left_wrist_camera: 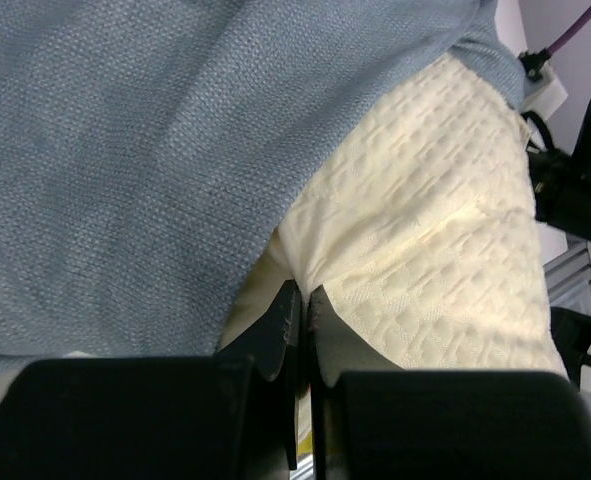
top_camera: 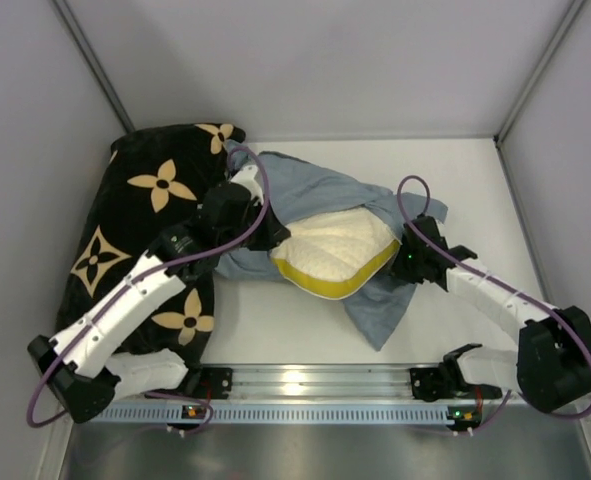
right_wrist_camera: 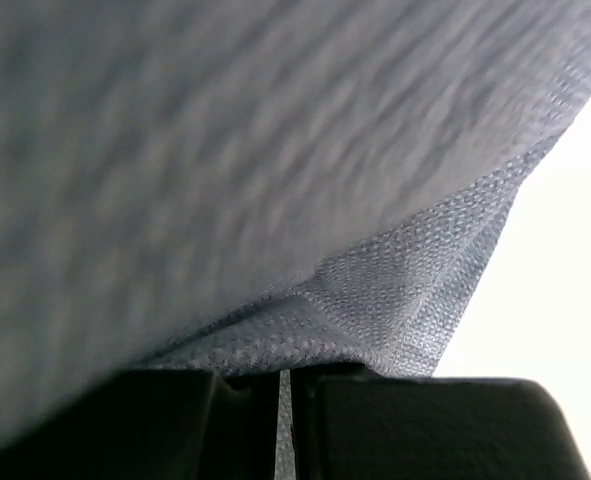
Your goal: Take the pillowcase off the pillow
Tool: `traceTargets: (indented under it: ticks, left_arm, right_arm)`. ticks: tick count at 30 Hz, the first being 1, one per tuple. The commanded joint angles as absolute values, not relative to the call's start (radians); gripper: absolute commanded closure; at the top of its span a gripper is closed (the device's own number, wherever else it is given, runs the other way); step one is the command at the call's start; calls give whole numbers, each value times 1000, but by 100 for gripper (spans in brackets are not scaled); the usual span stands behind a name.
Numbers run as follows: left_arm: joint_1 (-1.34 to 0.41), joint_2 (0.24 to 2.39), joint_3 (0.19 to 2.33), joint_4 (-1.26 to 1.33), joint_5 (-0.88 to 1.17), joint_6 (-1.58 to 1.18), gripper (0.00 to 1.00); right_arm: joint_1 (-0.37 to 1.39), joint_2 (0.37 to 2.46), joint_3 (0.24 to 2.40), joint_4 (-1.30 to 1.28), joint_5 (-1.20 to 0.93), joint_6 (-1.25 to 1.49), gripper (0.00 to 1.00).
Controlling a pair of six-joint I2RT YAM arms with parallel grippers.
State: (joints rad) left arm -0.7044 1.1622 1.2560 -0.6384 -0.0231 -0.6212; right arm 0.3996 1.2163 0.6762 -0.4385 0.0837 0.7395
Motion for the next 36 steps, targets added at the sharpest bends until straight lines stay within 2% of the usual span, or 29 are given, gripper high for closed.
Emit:
traceTargets:
  ticks: [1, 3, 4, 6, 7, 9, 10, 17, 21, 24, 29, 36]
  left_arm:
    - [-687, 1037, 1194, -601, -83, -637, 100]
    - [-687, 1009, 1160, -601, -83, -647, 100]
    - [-687, 1005, 1134, -601, -72, -649, 100]
    - [-689, 999, 1111, -601, -60, -652, 100]
    - [-687, 994, 1088, -601, -54, -653, 100]
    - [-687, 980, 1063, -601, -54, -655, 100]
    - [-687, 976, 1048, -603, -58, -655, 100]
    - [-687, 954, 1028, -601, -37, -646, 100]
    - [-687, 948, 1028, -600, -32, -640, 100]
    - [-687, 942, 1016, -601, -15, -632, 100]
    - [-687, 931, 993, -600, -11, -632, 100]
    - [-687, 936, 985, -600, -11, -624, 100]
  right_arm:
    - [348, 1233, 703, -471, 89, 666, 100]
    - [348, 1217, 695, -442, 22, 628, 100]
    - [350, 1207, 693, -436, -4, 615, 95]
    - [359, 1172, 687, -446, -57, 583, 81]
    - [367, 1157, 684, -459, -57, 575, 65]
    - [371, 1105, 690, -524, -48, 552, 54]
    - [370, 1083, 695, -549, -28, 543, 52]
    - [371, 954, 857, -724, 23, 503, 46]
    - [371, 976, 946, -772, 6, 473, 46]
    - [373, 936, 991, -781, -95, 471, 47]
    - [374, 899, 1045, -804, -40, 456, 48]
    - [390, 876, 1051, -796, -135, 439, 49]
